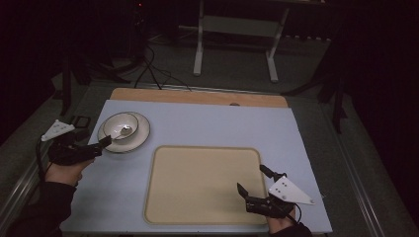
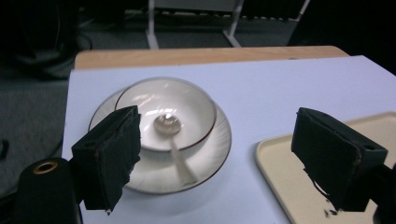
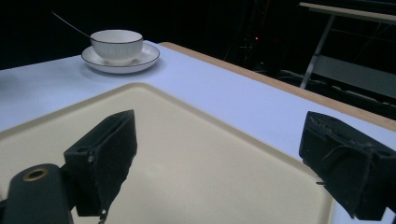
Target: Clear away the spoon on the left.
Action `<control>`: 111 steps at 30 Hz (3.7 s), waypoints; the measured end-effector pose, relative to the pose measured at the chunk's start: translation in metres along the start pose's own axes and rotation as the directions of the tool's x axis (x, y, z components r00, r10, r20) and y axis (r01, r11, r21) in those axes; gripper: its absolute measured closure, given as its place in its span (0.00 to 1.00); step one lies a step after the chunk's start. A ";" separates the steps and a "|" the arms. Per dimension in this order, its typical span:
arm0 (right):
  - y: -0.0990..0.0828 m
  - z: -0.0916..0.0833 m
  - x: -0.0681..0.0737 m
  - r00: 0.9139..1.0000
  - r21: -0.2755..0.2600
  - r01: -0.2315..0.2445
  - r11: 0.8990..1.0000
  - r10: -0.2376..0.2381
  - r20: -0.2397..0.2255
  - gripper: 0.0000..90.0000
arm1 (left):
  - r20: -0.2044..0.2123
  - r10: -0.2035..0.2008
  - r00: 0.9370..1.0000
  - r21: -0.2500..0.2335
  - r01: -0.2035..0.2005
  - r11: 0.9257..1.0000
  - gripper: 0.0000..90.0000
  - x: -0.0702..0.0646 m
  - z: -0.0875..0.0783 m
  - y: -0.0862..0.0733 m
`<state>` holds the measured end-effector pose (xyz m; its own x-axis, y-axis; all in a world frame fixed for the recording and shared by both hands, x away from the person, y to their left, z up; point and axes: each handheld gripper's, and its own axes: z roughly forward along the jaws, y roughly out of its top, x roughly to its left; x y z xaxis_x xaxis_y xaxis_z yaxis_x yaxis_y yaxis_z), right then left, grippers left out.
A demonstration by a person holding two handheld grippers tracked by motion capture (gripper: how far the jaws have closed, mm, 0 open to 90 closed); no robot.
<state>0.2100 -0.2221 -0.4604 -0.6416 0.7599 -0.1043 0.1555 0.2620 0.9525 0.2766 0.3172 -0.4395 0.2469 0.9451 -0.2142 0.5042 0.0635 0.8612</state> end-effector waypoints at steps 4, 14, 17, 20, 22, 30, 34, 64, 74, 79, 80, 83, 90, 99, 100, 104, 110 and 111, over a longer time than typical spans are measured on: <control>0.000 0.000 0.000 1.000 0.003 0.002 1.000 -0.002 0.000 0.13 | -0.017 -0.051 0.999 0.022 0.051 0.998 0.30 0.004 0.007 -0.008; 0.000 0.002 0.000 1.000 0.006 0.006 1.000 -0.006 -0.002 0.13 | -0.057 -0.140 0.989 0.061 0.143 0.988 0.55 0.009 0.025 -0.017; -0.001 0.002 0.000 1.000 0.011 0.009 1.000 -0.009 0.001 0.13 | -0.070 -0.154 0.986 0.065 0.159 0.985 0.63 0.011 0.028 -0.018; -0.001 0.002 0.001 1.000 0.010 0.008 1.000 -0.008 0.000 0.13 | -0.077 -0.185 0.980 0.066 0.190 0.980 0.70 0.014 0.030 -0.020; -0.001 0.002 0.000 1.000 0.009 0.007 1.000 -0.007 -0.002 0.13 | -0.083 -0.189 0.978 0.066 0.195 0.979 0.74 0.015 0.031 -0.020; -0.001 0.002 0.000 1.000 0.013 0.007 1.000 -0.007 -0.001 0.13 | -0.111 -0.226 0.968 0.052 0.233 0.971 0.87 0.018 0.032 -0.023; -0.001 0.003 0.000 1.000 0.014 0.006 1.000 -0.006 0.000 0.13 | -0.127 -0.246 0.961 0.040 0.253 0.967 0.91 0.018 0.034 -0.023; -0.001 0.003 0.000 1.000 0.018 0.004 1.000 -0.004 -0.002 0.13 | -0.186 -0.316 0.930 -0.049 0.312 0.949 0.99 0.014 0.030 -0.019; -0.001 0.003 0.000 1.000 0.017 0.001 1.000 -0.001 0.000 0.13 | -0.191 -0.266 0.945 -0.056 0.260 0.964 0.99 0.015 0.019 -0.009; -0.002 0.003 -0.001 1.000 0.017 0.000 1.000 0.000 0.001 0.13 | -0.182 -0.242 0.953 -0.068 0.234 0.970 0.99 0.019 0.006 -0.001; -0.002 0.003 -0.001 1.000 0.017 0.001 1.000 -0.001 0.002 0.13 | -0.177 -0.242 0.954 -0.067 0.234 0.970 0.99 0.019 0.004 0.001; -0.002 0.004 -0.001 1.000 0.018 0.000 1.000 0.000 0.003 0.13 | -0.162 -0.235 0.958 -0.067 0.227 0.972 0.99 0.021 -0.005 0.005; -0.002 0.004 -0.001 1.000 0.021 -0.004 1.000 0.004 0.006 0.13 | -0.106 -0.192 0.976 -0.049 0.188 0.981 1.00 0.020 -0.024 0.016; -0.002 0.004 -0.001 1.000 0.021 -0.005 1.000 0.005 0.008 0.13 | 0.026 -0.083 0.996 0.028 0.082 0.996 0.99 0.009 -0.040 0.030; -0.002 0.004 -0.001 1.000 0.021 -0.005 1.000 0.004 0.008 0.13 | 0.052 -0.061 0.997 0.041 0.059 0.997 1.00 0.007 -0.041 0.031; -0.002 0.004 -0.002 1.000 0.020 -0.006 1.000 0.006 0.009 0.13 | 0.107 -0.031 0.994 0.046 0.026 0.999 0.99 -0.002 -0.043 0.034; -0.002 0.004 -0.002 1.000 0.021 -0.006 1.000 0.006 0.009 0.13 | 0.188 0.032 0.982 0.047 -0.041 0.998 0.99 -0.016 -0.044 0.038; -0.002 0.004 -0.002 1.000 0.021 -0.007 1.000 0.007 0.009 0.13 | 0.200 0.043 0.979 0.047 -0.053 0.997 0.99 -0.018 -0.044 0.039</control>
<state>0.2138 -0.2215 -0.4633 -0.6335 0.7672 -0.1005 0.1756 0.2691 0.9470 0.2552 0.3168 -0.3817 0.4289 0.8635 -0.2654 0.5290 -0.0019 0.8486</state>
